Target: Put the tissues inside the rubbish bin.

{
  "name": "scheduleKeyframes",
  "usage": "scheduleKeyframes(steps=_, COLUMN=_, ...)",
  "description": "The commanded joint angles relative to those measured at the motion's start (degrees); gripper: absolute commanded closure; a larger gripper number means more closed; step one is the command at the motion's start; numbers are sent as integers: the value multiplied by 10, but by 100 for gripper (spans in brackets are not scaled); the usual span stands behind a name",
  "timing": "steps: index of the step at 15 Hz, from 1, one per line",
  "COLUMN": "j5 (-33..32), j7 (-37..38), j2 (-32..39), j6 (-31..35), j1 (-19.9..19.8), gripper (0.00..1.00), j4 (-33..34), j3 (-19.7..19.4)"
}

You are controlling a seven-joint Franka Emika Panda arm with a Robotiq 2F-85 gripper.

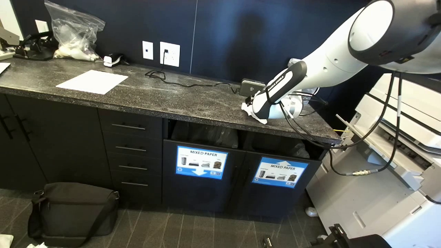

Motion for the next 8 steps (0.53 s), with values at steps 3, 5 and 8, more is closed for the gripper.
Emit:
scheduleKeyframes(steps=3, j5=17, j7=-8, j2=51, j6=-2, j1=10, gripper=0, j4=67, j3=-14)
scheduleKeyframes(steps=5, j5=17, j7=-8, j2=63, j6=-5, j1=9, gripper=0, j4=82, j3=-14)
scheduleKeyframes(steps=8, j5=17, j7=-7, j2=77, j6=-7, j1=8, gripper=25, j4=99, j3=-13)
